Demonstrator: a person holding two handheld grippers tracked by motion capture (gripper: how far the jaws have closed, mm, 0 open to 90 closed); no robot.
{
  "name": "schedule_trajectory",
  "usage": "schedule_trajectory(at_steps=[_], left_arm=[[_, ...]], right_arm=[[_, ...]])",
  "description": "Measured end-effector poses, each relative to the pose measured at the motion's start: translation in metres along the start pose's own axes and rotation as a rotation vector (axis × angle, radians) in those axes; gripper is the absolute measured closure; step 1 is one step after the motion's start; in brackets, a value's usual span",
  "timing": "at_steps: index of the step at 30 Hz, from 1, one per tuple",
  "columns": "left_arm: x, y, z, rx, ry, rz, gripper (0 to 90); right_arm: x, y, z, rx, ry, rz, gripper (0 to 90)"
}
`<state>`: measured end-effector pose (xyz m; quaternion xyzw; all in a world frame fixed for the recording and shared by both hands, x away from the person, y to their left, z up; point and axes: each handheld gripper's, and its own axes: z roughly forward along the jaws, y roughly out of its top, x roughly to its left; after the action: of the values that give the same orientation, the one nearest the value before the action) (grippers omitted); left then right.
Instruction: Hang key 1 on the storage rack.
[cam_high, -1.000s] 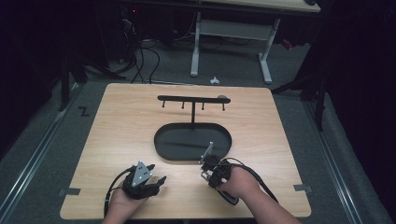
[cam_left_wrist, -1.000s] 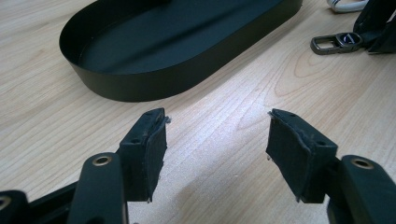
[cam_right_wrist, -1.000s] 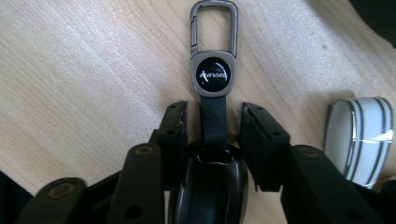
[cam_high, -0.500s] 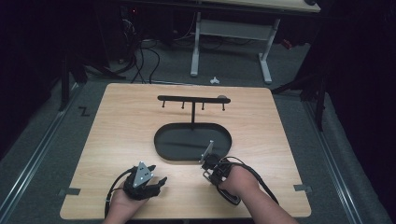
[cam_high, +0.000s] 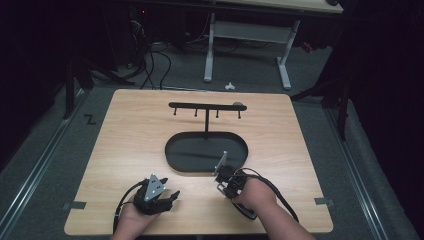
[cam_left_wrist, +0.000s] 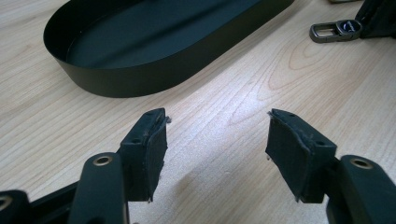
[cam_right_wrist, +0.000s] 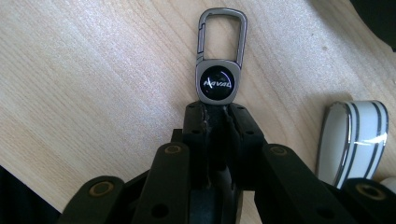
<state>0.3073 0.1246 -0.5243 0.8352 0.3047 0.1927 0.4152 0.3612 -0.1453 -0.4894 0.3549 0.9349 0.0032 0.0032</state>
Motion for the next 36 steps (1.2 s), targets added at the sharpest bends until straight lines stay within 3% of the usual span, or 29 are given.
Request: schedule_trajectory(at_steps=[7,9,15,36], left_arm=[[0.000,0.000,0.000,0.001,0.002,-0.001,38.1],[0.001,0.000,0.000,0.000,0.003,-0.003,38.1],[0.003,-0.001,-0.001,-0.002,0.007,-0.008,38.0],[0.005,-0.001,-0.002,-0.007,0.011,-0.012,38.0]], right_arm=[[0.002,-0.001,0.000,-0.003,-0.011,0.009,80.5],[0.003,-0.002,0.000,-0.015,-0.025,-0.022,80.6],[0.005,-0.005,-0.002,-0.036,-0.026,-0.018,80.9],[-0.009,-0.030,-0.054,-0.201,0.004,0.072,81.0]])
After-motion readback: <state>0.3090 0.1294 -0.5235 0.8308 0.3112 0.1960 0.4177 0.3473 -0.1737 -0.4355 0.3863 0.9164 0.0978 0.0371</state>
